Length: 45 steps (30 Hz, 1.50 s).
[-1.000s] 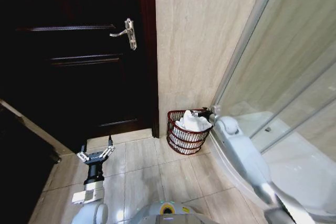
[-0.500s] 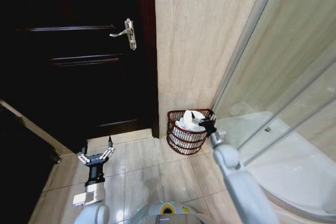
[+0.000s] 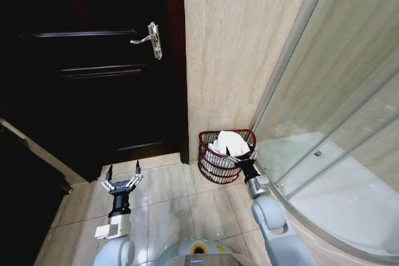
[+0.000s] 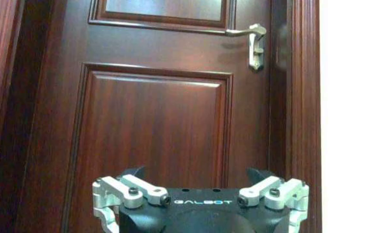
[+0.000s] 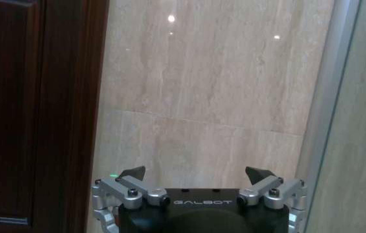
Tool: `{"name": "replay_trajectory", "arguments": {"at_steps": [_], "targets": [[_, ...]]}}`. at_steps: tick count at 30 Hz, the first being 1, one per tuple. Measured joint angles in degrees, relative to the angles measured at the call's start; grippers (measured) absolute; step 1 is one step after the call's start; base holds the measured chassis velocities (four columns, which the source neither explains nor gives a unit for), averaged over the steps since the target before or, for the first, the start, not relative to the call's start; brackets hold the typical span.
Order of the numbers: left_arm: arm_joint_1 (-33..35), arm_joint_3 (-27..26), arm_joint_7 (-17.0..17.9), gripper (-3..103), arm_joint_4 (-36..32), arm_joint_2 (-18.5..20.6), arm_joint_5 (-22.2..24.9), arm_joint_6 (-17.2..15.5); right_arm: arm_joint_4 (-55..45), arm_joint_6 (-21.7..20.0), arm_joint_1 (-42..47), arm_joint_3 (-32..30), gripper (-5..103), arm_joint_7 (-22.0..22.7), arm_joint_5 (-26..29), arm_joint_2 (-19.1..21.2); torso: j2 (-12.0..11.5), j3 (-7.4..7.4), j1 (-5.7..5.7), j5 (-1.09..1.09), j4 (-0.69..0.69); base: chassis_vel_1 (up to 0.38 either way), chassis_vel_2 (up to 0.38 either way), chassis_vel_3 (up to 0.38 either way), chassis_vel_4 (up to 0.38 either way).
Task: Discard the used towel into the hamper.
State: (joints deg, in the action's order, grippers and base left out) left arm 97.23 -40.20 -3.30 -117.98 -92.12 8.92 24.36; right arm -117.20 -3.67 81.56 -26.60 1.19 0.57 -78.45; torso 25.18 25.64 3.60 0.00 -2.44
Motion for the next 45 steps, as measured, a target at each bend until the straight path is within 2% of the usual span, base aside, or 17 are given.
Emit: {"name": "replay_trajectory", "arguments": {"at_steps": [9, 17, 28, 33, 38, 45], "targets": [[0.25, -0.56, 0.74, 100, -0.12, 0.18, 0.44, -1.42, 0.78, 1.05, -0.13, 0.56, 100, -0.43, 0.20, -0.14, 0.00, 0.00, 0.00, 0.00, 0.00, 0.000, 0.000, 0.000, 0.000], [0.15, -0.54, 0.68, 100, -0.44, 0.03, 0.23, -2.10, -0.13, 1.39, 1.19, -0.08, 100, -1.07, 3.40, 0.17, 0.00, 0.00, 0.00, 0.00, 0.00, 0.006, 0.011, 0.011, 0.016], [0.57, -0.36, 0.69, 100, -0.37, -0.02, 0.04, -1.07, -0.34, 2.19, 1.78, -0.41, 100, 0.01, 3.69, 0.78, 0.00, 0.00, 0.00, 0.00, 0.01, 0.066, 0.066, 0.073, 0.073], [0.34, -0.53, 0.71, 100, 0.09, -0.02, -1.08, 0.99, -0.64, 2.11, 2.06, -0.57, 100, 0.34, 3.75, 0.90, 0.00, 0.00, 0.01, 0.00, -0.02, 0.107, 0.101, 0.108, 0.098], [0.33, -0.65, 0.25, 100, 0.55, -0.02, -1.77, 2.84, -1.25, 1.29, 3.06, -1.12, 100, 0.37, 3.71, 0.98, 0.00, 0.00, 0.01, 0.00, 0.01, 0.036, 0.029, 0.026, 0.022], [0.27, -0.54, 0.23, 100, 0.61, -0.02, -1.77, 3.17, -1.45, 1.42, 3.64, -1.43, 100, 0.38, 3.70, 1.12, 0.00, 0.00, 0.01, 0.00, 0.00, 0.000, 0.000, 0.000, 0.000]]}}
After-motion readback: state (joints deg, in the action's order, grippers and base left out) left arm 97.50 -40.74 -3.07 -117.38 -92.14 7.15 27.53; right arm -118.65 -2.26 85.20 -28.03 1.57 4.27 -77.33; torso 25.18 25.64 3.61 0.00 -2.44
